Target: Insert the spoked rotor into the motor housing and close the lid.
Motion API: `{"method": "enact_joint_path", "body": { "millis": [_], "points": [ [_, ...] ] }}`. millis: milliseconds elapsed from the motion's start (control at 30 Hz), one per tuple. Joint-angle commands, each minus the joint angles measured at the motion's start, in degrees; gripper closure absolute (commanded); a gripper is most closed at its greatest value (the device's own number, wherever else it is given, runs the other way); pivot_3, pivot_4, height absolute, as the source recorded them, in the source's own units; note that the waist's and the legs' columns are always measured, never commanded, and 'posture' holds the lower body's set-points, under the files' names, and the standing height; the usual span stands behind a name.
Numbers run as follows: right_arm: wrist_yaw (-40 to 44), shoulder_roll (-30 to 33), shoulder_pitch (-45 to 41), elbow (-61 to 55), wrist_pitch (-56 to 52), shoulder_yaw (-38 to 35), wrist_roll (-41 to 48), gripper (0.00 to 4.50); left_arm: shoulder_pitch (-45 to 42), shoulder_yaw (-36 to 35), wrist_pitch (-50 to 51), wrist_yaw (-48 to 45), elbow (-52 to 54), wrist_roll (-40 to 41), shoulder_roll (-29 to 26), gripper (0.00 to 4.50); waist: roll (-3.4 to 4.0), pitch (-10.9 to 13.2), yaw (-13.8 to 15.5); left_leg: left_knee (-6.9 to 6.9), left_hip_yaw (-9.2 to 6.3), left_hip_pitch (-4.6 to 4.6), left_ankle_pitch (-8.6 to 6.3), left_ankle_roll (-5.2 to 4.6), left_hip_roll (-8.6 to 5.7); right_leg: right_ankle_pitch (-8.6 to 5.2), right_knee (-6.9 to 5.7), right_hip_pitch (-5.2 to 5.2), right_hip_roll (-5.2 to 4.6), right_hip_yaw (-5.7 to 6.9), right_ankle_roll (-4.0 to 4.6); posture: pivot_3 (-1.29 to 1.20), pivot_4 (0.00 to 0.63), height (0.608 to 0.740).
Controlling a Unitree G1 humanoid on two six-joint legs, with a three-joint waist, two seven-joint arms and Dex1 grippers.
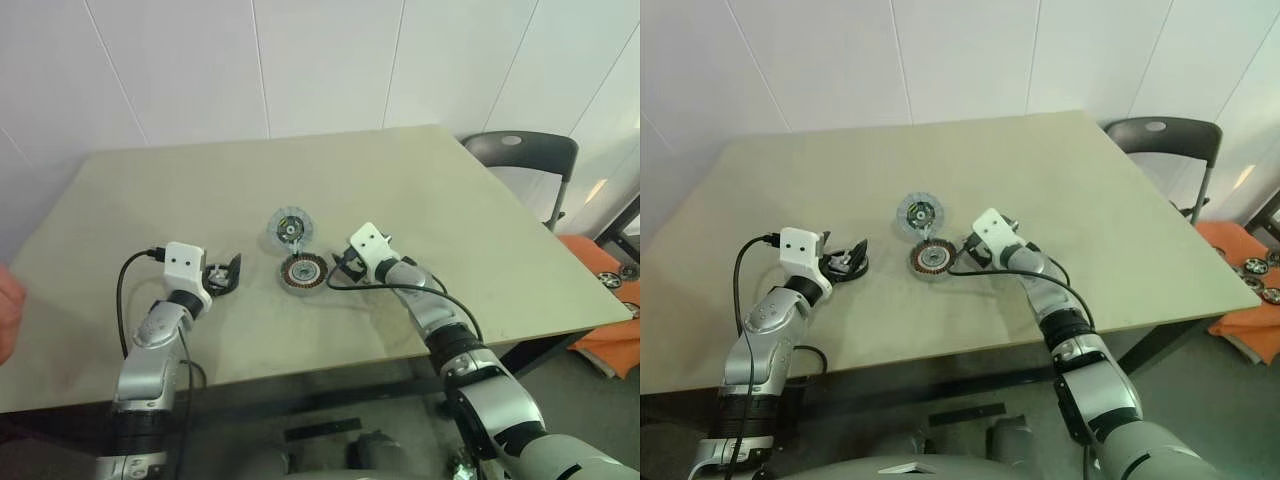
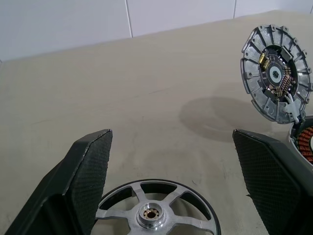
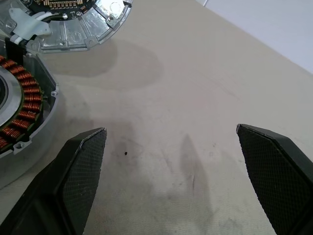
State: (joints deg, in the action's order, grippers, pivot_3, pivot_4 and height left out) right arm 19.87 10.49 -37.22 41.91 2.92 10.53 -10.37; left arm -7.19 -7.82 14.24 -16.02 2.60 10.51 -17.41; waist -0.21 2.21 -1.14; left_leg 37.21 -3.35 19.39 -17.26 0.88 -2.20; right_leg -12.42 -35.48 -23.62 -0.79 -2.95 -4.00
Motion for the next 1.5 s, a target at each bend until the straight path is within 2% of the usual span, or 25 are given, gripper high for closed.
{"method": "enact_joint_path", "body": {
  "millis": [33, 1500],
  "points": [
    [-0.1, 0.3, -0.7, -2.9, 0.7, -0.2, 0.0, 0.06, -0.9, -0.4, -1.0, 0.3, 1.3, -0.4, -0.2, 0.32, 0.0, 0.0, 0.0, 0.0, 0.0, 0.0, 0.0, 0.0, 0.0, 0.0, 0.0, 0.0, 0.0, 0.0, 0.0, 0.0, 0.0, 0.74],
    [-0.7, 0.3, -1.3, -2.3, 1.0, -0.1, -0.2, 0.06, -2.3, -0.4, -1.3, 0.3, 0.0, -0.5, -0.3, 0.32, 0.0, 0.0, 0.0, 0.01, 0.0, 0.0, 0.0, 0.0, 0.0, 0.0, -0.01, 0.0, 0.0, 0.0, 0.0, 0.0, 0.0, 0.74]
  ]
}}
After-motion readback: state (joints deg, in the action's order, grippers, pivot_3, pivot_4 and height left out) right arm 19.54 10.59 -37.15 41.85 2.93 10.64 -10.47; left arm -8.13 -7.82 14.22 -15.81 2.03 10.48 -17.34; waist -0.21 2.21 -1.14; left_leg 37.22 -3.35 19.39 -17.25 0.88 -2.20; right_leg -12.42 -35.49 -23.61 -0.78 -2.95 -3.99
